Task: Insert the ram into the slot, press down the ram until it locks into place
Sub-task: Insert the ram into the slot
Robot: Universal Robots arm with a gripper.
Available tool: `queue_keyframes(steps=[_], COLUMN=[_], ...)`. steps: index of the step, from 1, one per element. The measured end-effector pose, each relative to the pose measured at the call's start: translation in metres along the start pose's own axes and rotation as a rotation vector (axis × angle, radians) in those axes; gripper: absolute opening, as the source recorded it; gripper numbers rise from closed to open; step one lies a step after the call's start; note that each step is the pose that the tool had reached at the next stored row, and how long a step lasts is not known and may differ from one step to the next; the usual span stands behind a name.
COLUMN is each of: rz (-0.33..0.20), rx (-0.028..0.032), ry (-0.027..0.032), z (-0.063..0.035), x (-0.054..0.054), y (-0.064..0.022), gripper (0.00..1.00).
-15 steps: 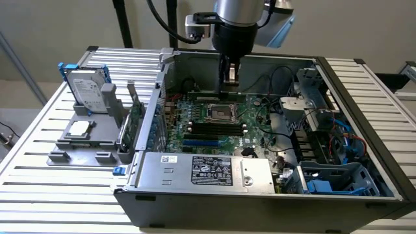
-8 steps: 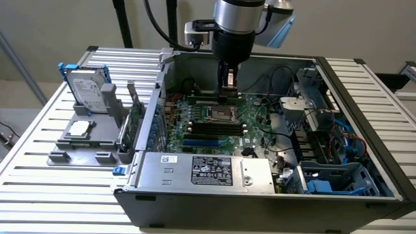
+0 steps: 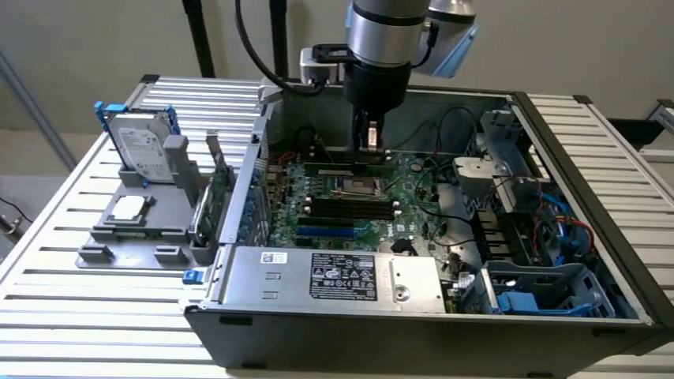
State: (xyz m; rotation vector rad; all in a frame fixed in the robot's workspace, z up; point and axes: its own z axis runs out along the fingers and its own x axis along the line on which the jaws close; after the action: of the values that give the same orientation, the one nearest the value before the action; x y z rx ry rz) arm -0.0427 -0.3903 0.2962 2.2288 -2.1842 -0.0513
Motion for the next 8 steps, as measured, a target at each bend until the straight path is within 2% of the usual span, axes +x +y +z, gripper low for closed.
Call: queue_keyframes(steps=[8], rz=[0.008], rx=[-0.0001], ry=[0.0087], z=[0.0109], x=[-0.0003], y=[-0.0072], gripper=[0.13])
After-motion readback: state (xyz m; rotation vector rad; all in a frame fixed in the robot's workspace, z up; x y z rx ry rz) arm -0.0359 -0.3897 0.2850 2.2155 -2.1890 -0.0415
